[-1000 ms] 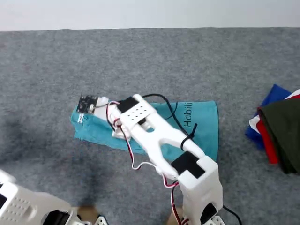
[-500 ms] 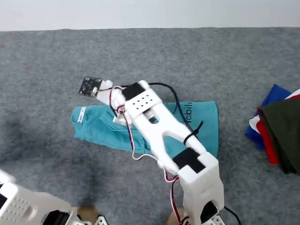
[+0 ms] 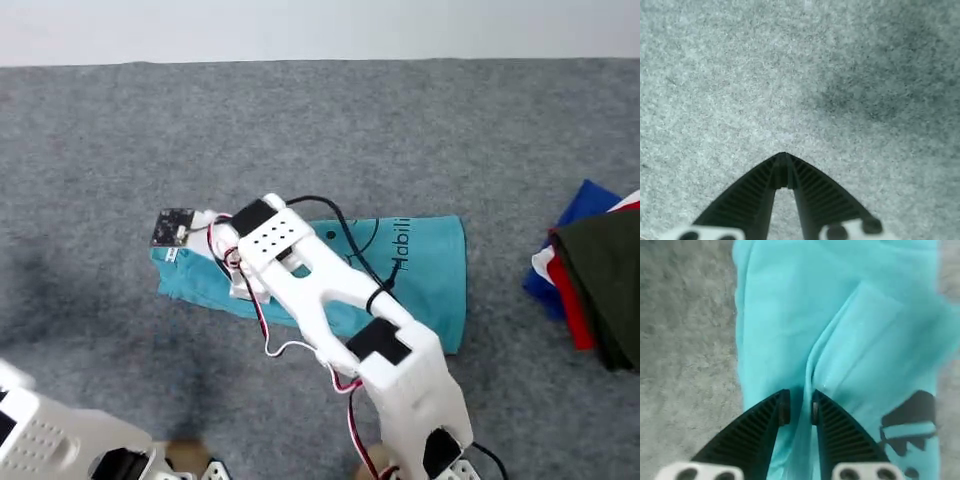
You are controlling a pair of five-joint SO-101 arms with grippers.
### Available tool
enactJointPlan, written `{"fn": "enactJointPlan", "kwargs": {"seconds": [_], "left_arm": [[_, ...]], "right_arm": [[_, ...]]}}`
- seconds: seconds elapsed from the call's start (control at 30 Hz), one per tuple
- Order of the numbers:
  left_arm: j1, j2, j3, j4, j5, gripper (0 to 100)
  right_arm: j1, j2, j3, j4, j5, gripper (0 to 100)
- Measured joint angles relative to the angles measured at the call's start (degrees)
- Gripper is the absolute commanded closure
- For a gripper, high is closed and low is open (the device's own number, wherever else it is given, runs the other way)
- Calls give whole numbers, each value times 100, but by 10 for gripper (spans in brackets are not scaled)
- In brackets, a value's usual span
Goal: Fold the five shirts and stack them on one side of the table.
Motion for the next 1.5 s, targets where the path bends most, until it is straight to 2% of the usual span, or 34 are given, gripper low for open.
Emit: {"fn": "enactJointPlan", "kwargs": {"seconds": [0.17, 0.33, 0.53, 0.83, 1.17, 1.5], "left_arm": [[0, 0, 0, 0, 0, 998], [0, 0, 0, 0, 0, 998], [18, 0, 0, 0, 0, 998], [53, 0, 0, 0, 0, 998], [53, 0, 0, 0, 0, 998], [53, 0, 0, 0, 0, 998]], "right_arm": [[519, 360, -202, -316, 308, 916], [1125, 440, -941, -44, 334, 916], [1169, 484, -1618, 484, 334, 916], [26, 721, -1653, 571, 334, 916], [-457, 1327, -1670, -264, 343, 916], [-1213, 1363, -1793, 387, 343, 916]]}}
